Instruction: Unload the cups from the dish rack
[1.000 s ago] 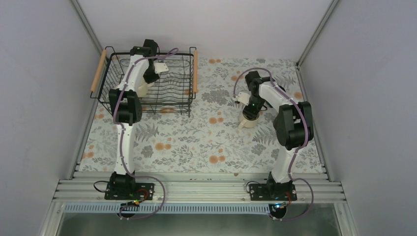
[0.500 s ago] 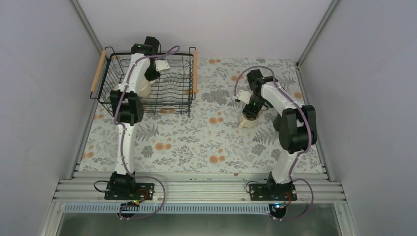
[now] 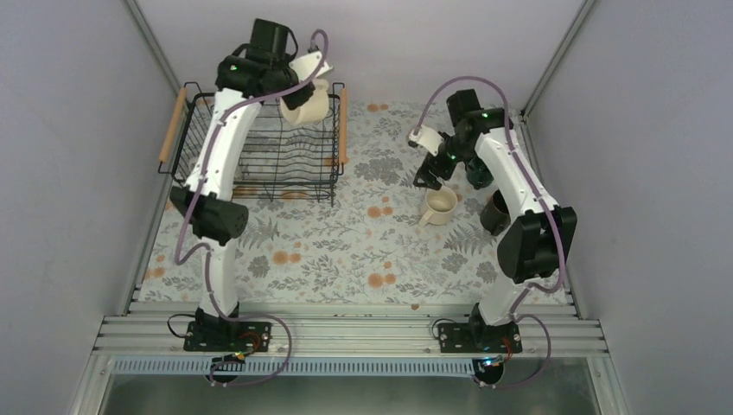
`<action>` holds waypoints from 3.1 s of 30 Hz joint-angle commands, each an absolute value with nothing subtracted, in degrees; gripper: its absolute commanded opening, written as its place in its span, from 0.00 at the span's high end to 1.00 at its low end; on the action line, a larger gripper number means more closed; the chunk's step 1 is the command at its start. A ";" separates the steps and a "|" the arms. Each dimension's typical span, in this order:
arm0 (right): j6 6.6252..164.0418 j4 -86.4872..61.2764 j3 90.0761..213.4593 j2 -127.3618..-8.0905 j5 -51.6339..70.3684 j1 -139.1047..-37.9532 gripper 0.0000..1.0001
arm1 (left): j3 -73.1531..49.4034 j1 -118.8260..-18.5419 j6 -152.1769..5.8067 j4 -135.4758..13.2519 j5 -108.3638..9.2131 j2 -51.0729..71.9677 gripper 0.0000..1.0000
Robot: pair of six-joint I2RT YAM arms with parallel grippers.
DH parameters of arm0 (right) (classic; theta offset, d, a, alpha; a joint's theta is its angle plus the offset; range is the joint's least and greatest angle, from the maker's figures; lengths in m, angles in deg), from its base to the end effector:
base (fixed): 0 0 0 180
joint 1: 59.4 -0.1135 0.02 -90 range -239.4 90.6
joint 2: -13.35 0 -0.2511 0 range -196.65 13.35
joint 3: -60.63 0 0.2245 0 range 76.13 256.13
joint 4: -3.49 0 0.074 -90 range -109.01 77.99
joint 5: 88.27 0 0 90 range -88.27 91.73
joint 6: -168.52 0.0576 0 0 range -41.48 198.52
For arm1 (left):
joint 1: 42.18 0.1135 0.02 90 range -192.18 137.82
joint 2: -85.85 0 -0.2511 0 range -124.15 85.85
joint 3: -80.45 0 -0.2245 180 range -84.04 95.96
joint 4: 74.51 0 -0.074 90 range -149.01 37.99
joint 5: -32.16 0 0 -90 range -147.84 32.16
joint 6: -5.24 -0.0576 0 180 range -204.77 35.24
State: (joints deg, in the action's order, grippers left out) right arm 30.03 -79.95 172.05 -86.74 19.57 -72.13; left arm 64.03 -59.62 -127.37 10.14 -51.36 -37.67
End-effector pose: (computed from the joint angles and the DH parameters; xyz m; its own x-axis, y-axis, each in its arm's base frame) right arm 0.3118 0.0885 0.2822 -0.3894 -0.8188 -0.4219 -0.8950 0.4446 -0.0368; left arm 0.4025 -0.1333 0.3752 -0.2394 0.7803 -0.5778 0.7290 0.5375 0.4238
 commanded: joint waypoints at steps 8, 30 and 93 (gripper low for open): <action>28.91 -85.63 185.07 -82.41 46.94 -72.51 0.00 | 60.05 -61.11 -115.70 -5.42 -19.18 -27.89 0.98; 29.07 -84.10 189.50 -78.71 63.00 -72.59 0.00 | 66.06 -65.73 -110.79 -10.13 10.04 -33.12 0.98; 37.12 -78.29 162.75 -92.53 14.09 -92.89 0.96 | 37.51 -34.65 -158.39 18.74 -50.03 -23.41 0.00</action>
